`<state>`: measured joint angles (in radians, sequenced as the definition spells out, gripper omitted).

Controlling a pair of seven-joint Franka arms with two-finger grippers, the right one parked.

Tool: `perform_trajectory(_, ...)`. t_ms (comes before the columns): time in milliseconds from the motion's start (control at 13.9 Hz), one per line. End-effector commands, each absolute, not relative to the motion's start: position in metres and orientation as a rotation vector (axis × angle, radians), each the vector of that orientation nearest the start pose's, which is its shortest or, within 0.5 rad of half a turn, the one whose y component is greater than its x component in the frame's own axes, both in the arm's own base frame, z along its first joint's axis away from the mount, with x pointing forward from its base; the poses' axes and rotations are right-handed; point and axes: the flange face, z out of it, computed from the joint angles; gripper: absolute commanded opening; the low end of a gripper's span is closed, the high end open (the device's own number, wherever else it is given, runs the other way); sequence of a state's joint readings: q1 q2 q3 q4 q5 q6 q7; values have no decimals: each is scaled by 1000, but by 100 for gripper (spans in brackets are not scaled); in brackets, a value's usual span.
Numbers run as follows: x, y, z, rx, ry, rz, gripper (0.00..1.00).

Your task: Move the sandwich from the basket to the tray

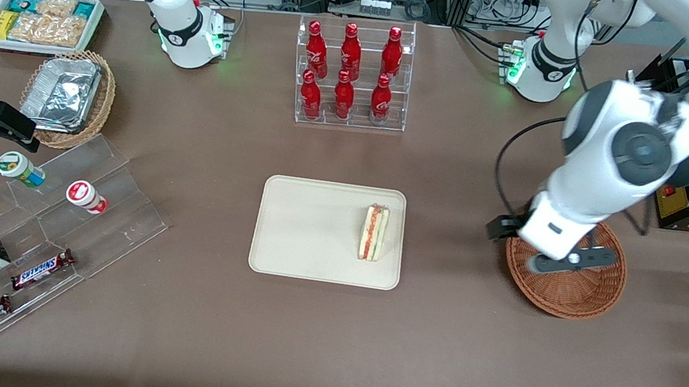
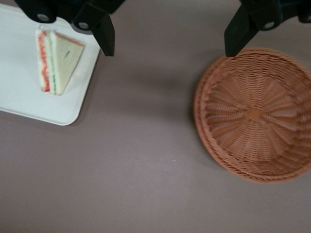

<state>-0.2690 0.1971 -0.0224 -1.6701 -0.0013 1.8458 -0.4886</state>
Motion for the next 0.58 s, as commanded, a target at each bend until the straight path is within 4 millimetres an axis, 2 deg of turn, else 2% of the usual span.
perform_trajectory(0, 581, -132, 514, -3123, -214, 47, 100)
perform_trajectory(144, 577, -102, 534, -3139, -207, 41, 100)
perform_trajectory(288, 573, -84, 546, -3139, -197, 48, 100)
perform_trajectory(360, 568, -78, 557, -3141, -180, 41, 100)
perform_trajectory(505, 556, -50, 578, -3140, -163, 47, 100)
